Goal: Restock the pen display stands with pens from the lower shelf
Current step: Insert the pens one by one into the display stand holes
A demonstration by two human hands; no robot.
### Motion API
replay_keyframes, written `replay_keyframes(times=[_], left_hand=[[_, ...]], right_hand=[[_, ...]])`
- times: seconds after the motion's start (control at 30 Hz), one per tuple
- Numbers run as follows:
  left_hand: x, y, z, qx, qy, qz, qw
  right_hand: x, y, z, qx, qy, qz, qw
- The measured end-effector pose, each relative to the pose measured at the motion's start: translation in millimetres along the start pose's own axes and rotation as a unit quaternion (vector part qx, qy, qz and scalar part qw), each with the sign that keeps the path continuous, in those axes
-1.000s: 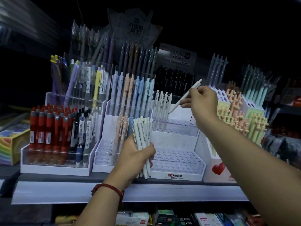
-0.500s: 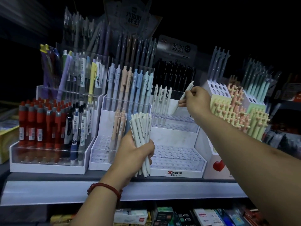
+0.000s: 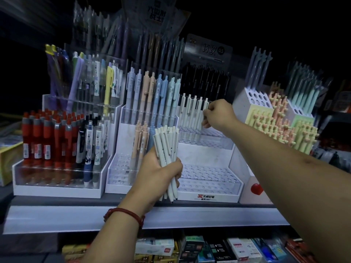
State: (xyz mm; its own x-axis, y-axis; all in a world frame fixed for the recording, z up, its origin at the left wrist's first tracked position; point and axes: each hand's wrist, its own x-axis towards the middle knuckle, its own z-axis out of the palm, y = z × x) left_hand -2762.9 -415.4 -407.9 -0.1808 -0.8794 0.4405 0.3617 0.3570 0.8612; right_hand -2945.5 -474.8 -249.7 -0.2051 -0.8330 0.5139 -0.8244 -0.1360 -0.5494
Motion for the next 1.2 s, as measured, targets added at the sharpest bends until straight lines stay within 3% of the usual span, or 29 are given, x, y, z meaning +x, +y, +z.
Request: replay_keyframes(times=[0.17,0.3,0.43,0.5,0.63,0.8,1.0,1.1,1.2], left_hand=[[-1,1,0,-0.003,0.000,-0.005,1.000],[-1,2,0,-0.002,0.001,-0.008,1.000],[-1,4,3,0.011,0.019,-0.004,1.000],[-3,9,6,0.022,0.028,0.008,0.999],[-7,17,12,0.031,0.038,0.020,0.999],[-8,17,12,-0.005,0.030,0.003,1.000],[-5,9,6,-0.019,0.019,-0.014,1.000],[-5,8,5,-0.029,0.017,-0.014,0.999],[-6,7,5,-0.035,0.019,-0.010,0.999]], right_hand=[[-6,11,1,0.009,0.027,0.020,0.999],[-40,0,-2,0.016,0.097,-0.066,0.993],[-107,-30,-5,0.120,-0.055,-0.154,0.979],[-131,-40,-1,0.109,-0.116,-0.165,0.973],[-145,-46,11,-0.034,-0.116,-0.168,0.978],[-141,-45,7,0.095,-0.145,-0.106,0.979],[-102,-37,-23,0.336,0.012,-0.020,0.941],[-69,-22,-37,0.339,0.099,-0.008,0.936],[-42,-2,-40,0.279,0.130,0.003,0.951]])
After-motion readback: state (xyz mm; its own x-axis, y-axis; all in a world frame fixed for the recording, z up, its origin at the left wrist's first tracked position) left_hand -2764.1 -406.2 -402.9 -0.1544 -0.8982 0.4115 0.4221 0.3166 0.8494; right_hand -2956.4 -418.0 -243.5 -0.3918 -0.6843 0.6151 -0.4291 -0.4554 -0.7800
